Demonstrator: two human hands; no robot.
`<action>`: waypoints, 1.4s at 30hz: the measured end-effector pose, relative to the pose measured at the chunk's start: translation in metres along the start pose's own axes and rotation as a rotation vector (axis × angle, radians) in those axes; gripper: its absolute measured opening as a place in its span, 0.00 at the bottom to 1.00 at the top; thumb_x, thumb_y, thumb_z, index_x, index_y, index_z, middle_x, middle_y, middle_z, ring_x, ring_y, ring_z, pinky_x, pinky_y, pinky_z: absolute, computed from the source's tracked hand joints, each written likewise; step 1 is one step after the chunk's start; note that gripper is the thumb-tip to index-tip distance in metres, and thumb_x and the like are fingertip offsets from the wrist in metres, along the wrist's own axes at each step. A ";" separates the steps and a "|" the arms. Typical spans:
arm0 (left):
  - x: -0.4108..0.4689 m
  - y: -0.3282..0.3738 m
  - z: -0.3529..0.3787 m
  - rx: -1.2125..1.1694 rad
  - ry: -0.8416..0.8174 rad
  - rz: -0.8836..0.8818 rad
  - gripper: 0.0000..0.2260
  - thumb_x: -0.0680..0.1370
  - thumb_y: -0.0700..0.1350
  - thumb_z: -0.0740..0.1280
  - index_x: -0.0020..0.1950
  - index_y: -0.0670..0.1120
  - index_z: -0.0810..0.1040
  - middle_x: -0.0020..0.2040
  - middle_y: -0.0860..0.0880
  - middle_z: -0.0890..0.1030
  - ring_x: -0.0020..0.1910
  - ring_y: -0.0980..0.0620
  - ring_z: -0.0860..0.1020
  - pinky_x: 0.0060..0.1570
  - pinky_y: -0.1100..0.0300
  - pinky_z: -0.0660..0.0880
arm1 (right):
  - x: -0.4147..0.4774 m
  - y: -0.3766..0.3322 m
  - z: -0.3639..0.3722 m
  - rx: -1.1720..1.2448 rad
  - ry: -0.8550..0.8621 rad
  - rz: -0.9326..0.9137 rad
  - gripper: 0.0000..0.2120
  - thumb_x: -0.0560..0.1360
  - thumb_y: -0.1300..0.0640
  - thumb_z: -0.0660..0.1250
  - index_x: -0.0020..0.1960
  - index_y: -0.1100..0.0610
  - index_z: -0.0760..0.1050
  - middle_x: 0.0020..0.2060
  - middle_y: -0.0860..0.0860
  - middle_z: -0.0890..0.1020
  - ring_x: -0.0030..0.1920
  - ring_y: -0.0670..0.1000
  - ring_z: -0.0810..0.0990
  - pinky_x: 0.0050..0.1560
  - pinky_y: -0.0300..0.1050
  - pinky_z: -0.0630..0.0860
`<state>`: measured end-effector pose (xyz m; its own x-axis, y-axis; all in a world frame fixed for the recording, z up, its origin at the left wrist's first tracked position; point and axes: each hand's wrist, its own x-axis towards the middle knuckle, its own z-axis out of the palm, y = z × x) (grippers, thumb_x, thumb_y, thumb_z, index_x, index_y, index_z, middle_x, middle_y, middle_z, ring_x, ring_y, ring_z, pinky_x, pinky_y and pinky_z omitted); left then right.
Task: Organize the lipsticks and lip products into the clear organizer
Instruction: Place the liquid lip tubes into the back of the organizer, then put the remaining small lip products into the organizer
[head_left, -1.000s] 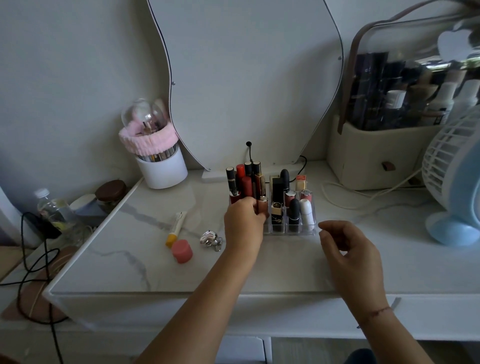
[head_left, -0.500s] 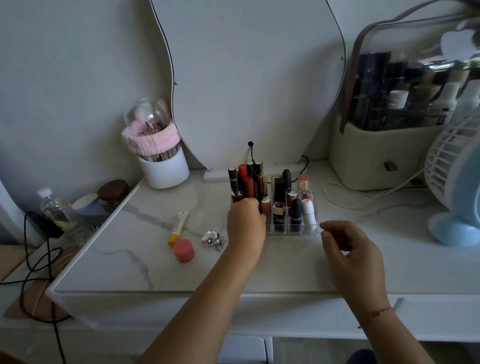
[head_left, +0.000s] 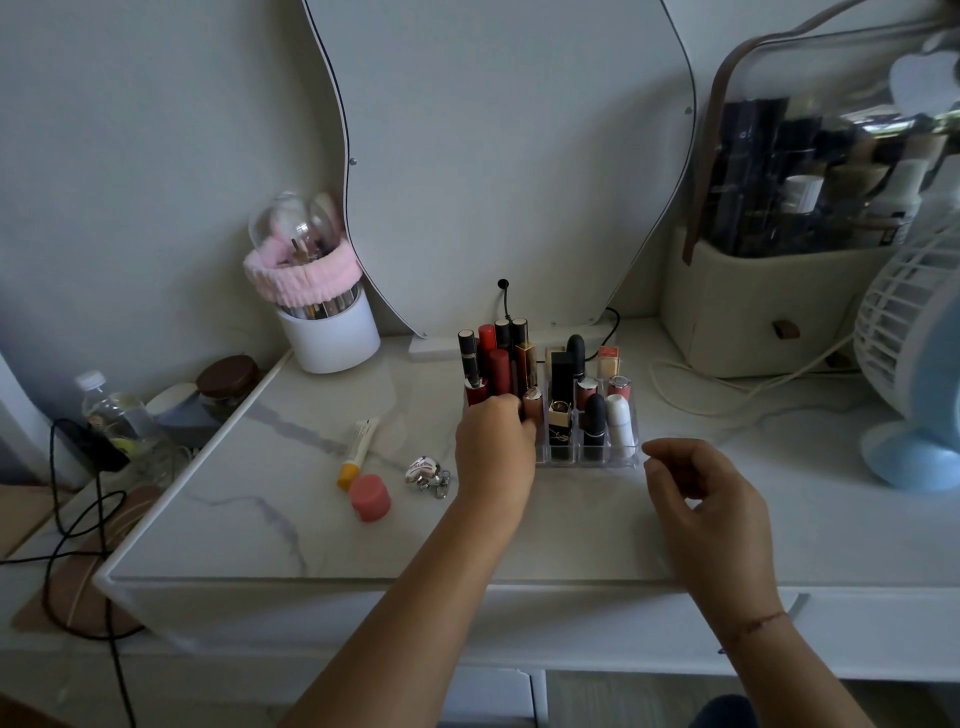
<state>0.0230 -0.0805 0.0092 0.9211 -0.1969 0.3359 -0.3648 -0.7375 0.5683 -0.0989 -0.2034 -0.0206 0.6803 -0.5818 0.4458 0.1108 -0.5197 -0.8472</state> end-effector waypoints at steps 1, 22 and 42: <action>0.000 0.000 0.000 -0.005 0.002 0.003 0.08 0.76 0.43 0.65 0.51 0.42 0.80 0.48 0.42 0.83 0.47 0.43 0.80 0.49 0.50 0.77 | 0.000 0.000 0.000 0.000 0.002 -0.001 0.07 0.73 0.62 0.67 0.48 0.52 0.77 0.38 0.45 0.80 0.40 0.43 0.77 0.38 0.22 0.70; -0.019 -0.034 -0.049 -0.163 0.358 0.050 0.04 0.72 0.42 0.71 0.45 0.45 0.83 0.39 0.47 0.85 0.38 0.50 0.81 0.39 0.60 0.75 | 0.000 0.003 0.000 -0.025 -0.008 0.004 0.08 0.73 0.60 0.67 0.48 0.49 0.77 0.38 0.41 0.80 0.40 0.42 0.78 0.36 0.28 0.69; 0.028 -0.103 -0.099 -0.111 0.182 -0.226 0.05 0.69 0.45 0.69 0.37 0.44 0.80 0.34 0.43 0.83 0.35 0.45 0.79 0.37 0.55 0.73 | -0.001 0.002 0.001 -0.063 0.002 -0.003 0.08 0.73 0.61 0.66 0.48 0.49 0.77 0.38 0.40 0.79 0.39 0.41 0.77 0.36 0.28 0.70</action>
<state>0.0728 0.0544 0.0345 0.9448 0.0902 0.3150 -0.1756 -0.6723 0.7192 -0.0979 -0.2034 -0.0232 0.6788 -0.5812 0.4488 0.0671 -0.5595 -0.8261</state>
